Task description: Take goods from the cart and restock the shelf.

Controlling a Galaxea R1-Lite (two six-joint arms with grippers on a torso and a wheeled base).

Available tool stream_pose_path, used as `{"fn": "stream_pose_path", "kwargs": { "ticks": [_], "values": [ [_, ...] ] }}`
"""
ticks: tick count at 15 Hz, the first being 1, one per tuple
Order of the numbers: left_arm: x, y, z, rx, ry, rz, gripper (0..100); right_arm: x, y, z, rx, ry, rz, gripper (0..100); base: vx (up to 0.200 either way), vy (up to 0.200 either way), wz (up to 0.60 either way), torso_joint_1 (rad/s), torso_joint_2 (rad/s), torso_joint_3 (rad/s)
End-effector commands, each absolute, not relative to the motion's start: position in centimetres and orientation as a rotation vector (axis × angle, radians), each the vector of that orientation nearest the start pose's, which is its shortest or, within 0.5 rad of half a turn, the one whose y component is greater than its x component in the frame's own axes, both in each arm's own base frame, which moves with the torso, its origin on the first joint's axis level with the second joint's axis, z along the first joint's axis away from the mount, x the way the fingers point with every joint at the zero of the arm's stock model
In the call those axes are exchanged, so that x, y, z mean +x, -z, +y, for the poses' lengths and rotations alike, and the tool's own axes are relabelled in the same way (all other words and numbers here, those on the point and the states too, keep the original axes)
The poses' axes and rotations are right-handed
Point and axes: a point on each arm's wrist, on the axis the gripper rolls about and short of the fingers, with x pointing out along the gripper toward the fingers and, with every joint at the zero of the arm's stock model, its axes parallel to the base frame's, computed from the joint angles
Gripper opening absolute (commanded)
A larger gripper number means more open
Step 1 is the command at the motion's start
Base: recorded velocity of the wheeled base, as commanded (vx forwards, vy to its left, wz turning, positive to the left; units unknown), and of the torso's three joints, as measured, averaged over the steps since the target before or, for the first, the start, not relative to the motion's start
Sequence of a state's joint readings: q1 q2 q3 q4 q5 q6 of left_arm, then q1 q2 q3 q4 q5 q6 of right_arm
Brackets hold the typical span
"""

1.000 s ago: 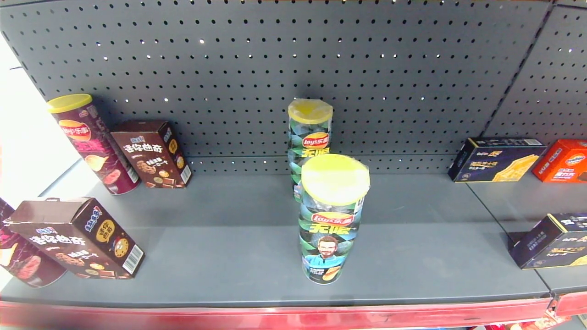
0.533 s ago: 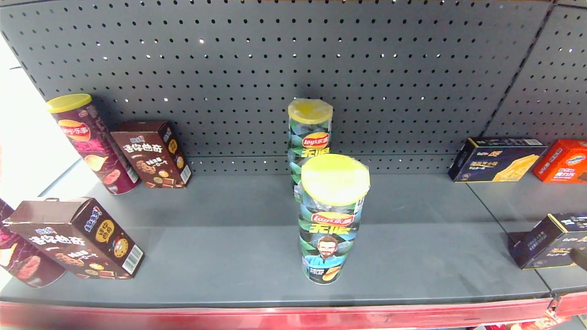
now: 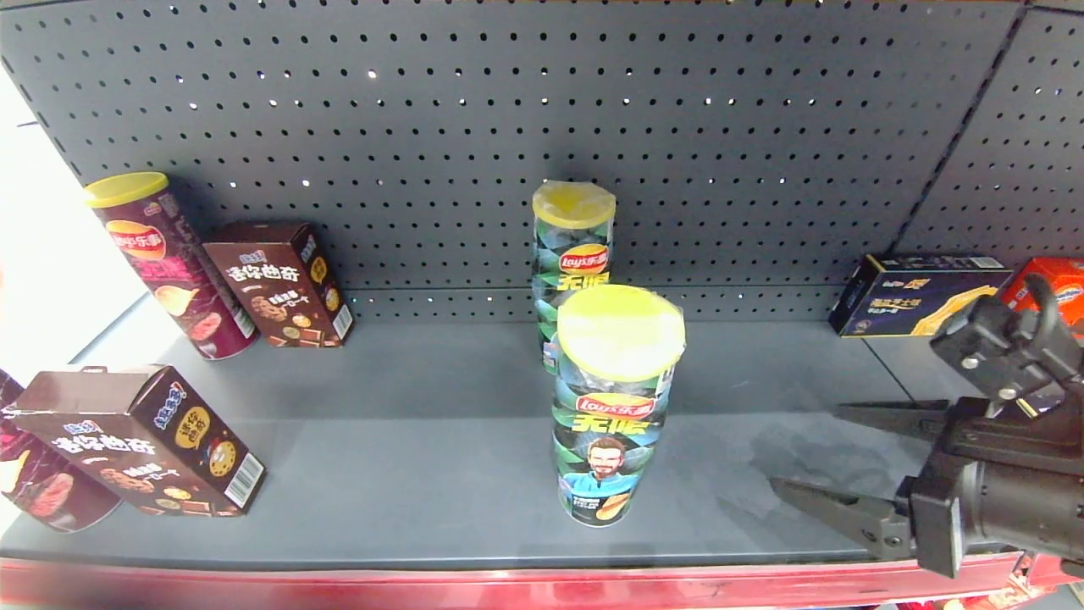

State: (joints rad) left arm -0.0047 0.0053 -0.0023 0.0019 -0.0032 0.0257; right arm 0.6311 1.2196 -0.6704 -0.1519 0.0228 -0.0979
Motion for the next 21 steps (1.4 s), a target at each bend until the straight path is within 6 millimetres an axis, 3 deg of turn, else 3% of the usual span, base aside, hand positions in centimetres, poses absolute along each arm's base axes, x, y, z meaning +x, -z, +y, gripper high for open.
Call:
{"fn": "stream_pose_path", "kwargs": {
  "ticks": [1, 7, 8, 14, 21],
  "values": [
    [-2.2, -7.6, 0.0, 0.026, 0.008, 0.009, 100, 15.3, -20.4, 12.4, -0.245, -0.705, 0.409, 100, 0.0, 0.0, 0.0, 0.0, 0.0, 0.0],
    [-2.2, -7.6, 0.0, 0.026, 0.008, 0.009, 100, 16.8, -20.4, 14.4, -0.258, -0.732, 0.419, 100, 0.0, 0.0, 0.0, 0.0, 0.0, 0.0],
    [-2.2, -7.6, 0.0, 0.025, 0.008, 0.008, 100, 17.8, -20.5, 15.6, -0.267, -0.724, 0.419, 100, 0.0, 0.0, 0.0, 0.0, 0.0, 0.0],
    [-2.2, -7.6, 0.0, 0.021, 0.008, 0.009, 100, 20.5, -21.0, 18.2, -0.279, -0.73, 0.406, 100, 0.0, 0.0, 0.0, 0.0, 0.0, 0.0],
    [-2.2, -7.6, 0.0, 0.021, 0.008, 0.009, 100, 21.2, -20.9, 18.8, -0.276, -0.729, 0.397, 100, 0.0, 0.0, 0.0, 0.0, 0.0, 0.0]
  ]
}}
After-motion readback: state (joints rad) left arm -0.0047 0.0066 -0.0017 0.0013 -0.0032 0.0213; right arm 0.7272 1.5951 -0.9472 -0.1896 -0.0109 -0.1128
